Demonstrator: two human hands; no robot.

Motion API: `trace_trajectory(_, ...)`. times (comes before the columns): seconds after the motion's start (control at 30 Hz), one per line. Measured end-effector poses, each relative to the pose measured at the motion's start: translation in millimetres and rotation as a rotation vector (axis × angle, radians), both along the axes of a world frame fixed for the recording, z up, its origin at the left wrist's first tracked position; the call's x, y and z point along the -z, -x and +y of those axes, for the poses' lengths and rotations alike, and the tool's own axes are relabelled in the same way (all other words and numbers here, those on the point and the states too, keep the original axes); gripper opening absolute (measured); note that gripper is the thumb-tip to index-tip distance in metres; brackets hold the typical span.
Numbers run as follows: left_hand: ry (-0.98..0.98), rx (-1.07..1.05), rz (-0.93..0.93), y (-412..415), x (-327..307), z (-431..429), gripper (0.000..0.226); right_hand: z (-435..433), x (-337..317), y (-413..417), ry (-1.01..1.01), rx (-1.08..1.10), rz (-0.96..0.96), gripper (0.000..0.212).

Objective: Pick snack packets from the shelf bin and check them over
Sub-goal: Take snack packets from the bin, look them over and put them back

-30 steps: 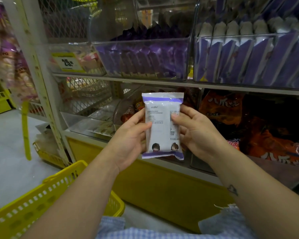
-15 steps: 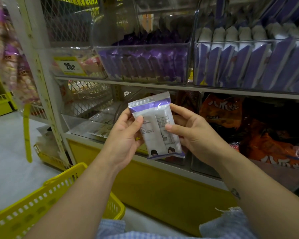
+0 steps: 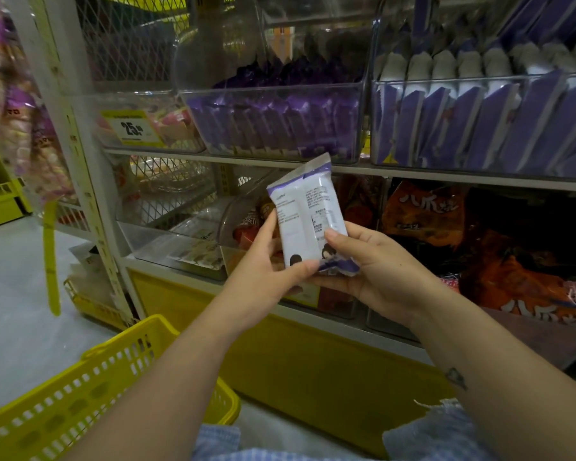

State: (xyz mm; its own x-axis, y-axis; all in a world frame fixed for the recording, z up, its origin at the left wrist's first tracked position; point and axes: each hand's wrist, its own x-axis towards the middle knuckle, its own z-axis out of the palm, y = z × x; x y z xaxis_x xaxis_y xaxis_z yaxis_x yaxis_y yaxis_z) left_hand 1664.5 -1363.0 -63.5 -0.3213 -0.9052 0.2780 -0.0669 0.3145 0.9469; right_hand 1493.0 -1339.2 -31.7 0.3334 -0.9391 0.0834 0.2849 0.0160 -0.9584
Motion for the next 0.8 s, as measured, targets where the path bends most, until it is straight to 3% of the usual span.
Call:
trace_trajectory(0.2,0.083,0.003,-0.036,1.9,-1.6,1.1,0.102,1.5,-1.8,-0.3,-0.054,-0.011,-0.11,0.028)
trace_trajectory(0.4,0.107,-0.007,-0.08,-3.2,-5.2,1.6,0.103,1.6,-3.3,0.1,-0.092,-0.034,-0.171,0.029)
trace_trajectory(0.57,0.08,-0.046,-0.111,-5.6,-11.3,5.0,0.08,4.8,-4.4,1.2,0.077,0.06,0.025,0.027)
trace_trajectory(0.7,0.056,-0.124,-0.148,0.2,-9.8,4.8,0.086,5.9,0.9,-5.1,0.286,0.211,0.264,0.023)
trace_trajectory(0.8,0.031,-0.122,-0.131,2.4,-7.8,2.9,0.074,6.2,0.6,-6.7,0.35,0.216,0.293,0.019)
